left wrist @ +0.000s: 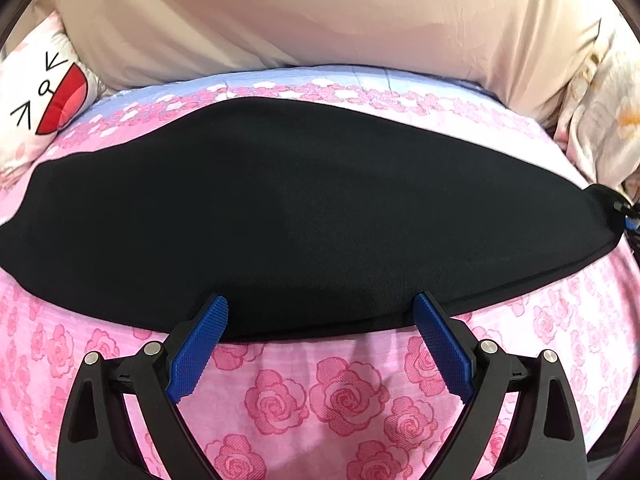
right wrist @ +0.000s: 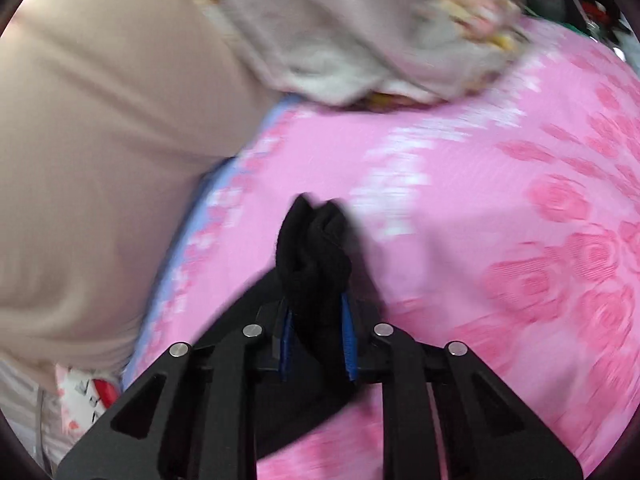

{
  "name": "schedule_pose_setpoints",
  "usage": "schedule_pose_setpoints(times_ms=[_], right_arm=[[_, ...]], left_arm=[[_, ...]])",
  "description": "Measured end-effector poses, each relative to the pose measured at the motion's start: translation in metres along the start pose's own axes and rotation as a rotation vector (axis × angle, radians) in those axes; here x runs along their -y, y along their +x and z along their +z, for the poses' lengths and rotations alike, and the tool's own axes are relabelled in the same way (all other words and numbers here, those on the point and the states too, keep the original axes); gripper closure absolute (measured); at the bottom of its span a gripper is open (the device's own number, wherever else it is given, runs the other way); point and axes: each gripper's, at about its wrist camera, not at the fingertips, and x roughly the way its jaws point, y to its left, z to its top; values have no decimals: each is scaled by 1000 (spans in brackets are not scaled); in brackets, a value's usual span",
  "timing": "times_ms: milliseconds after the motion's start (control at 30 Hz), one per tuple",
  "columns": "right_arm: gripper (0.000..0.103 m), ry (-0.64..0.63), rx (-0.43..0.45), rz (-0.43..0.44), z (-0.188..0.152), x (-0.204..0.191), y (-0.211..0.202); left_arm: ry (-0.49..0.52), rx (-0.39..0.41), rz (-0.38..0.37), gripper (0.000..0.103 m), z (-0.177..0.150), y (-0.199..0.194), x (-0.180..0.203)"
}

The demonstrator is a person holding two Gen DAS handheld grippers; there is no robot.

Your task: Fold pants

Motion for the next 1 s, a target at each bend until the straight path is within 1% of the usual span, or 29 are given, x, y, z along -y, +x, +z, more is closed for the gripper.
schedule_pose_setpoints(times_ms=[67, 100, 167, 233, 267, 333, 367, 433, 467, 533, 633, 733, 800, 867, 900, 967, 1000], right_arm=[[84, -88, -13, 58, -6, -45, -3], [84, -152, -31, 93, -13, -77, -3], [84, -279, -85, 162, -36, -140, 5], [84, -377, -142, 201, -62, -184, 17], [84, -417, -170, 218, -77, -204, 25], [84, -523, -249, 245, -121, -249, 50], [84, -554, -272, 250, -137, -261, 60], [84, -644, -352, 260, -189, -287, 83], [84, -685, -385, 256, -213, -295, 92], [84, -753, -439, 233, -251, -303, 107], [84, -824, -472, 198, -287, -309, 118], [84, -854, -461, 166, -294, -313, 119], [84, -840, -456, 186, -290, -318, 112], [84, -853, -458, 184, -293, -326, 113], [84, -876, -468, 169, -300, -330, 119], [79, -911, -497, 146, -312, -330, 129], [75, -926, -482, 154, -317, -330, 126]], left_arm=[[-16, 8, -16, 11, 0, -1, -3], [-24, 11, -25, 11, 0, -2, -4], [-47, 25, -42, 11, -1, -5, -8], [-74, 42, -54, 11, -3, -9, -13], [-89, 47, -56, 11, -3, -11, -16], [-118, 45, -59, 11, -6, -15, -25], [-130, 39, -60, 11, -8, -17, -30], [-144, 14, -41, 11, -11, -19, -45], [-147, 4, -30, 11, -14, -20, -54], [-159, 3, -12, 11, -17, -25, -70], [-213, 29, 17, 11, -25, -36, -102], [-264, 48, 29, 11, -29, -41, -127], [-299, 46, 12, 11, -30, -41, -138], [-322, 54, -12, 11, -29, -41, -145], [-321, 56, -12, 11, -30, -42, -144], [-295, 51, 4, 11, -30, -41, -140], [-279, 47, 9, 11, -30, -40, -137]])
